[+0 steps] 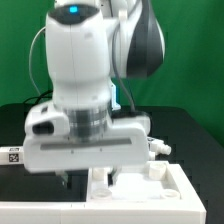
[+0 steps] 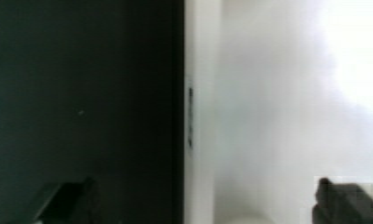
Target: Assemble one leg
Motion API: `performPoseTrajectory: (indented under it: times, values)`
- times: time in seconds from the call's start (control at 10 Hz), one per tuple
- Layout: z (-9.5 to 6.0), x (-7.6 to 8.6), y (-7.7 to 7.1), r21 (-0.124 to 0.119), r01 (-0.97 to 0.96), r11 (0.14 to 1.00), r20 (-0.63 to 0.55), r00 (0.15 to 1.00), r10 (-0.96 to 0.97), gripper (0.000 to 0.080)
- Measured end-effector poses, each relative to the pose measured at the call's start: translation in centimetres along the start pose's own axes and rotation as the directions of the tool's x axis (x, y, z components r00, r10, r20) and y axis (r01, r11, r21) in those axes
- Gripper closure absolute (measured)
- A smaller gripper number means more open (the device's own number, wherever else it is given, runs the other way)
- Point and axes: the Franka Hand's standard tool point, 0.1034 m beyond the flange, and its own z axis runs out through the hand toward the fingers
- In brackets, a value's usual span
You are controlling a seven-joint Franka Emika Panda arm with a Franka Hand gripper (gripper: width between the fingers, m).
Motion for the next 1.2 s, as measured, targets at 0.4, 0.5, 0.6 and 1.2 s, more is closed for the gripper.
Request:
performPoseTrajectory:
  times: [0.4,0.5,0.6,1.2]
  values:
    - [-1.7,-1.7,0.4,-0.003,0.023,1.000,0.001,1.000,-0.023,0.0151]
    - [-1.6,-1.7,0.4,-0.003,0.023,1.000,0.002,1.000,-0.023,0.0151]
    - [-1.6,-1.7,0.4,-0.003,0.023,1.000,0.002,1.000,-0.023,0.0151]
    - [-0.5,-7.5,4.2,0.017,0.267,0.963,0.289,0.921,-0.261,0.0151]
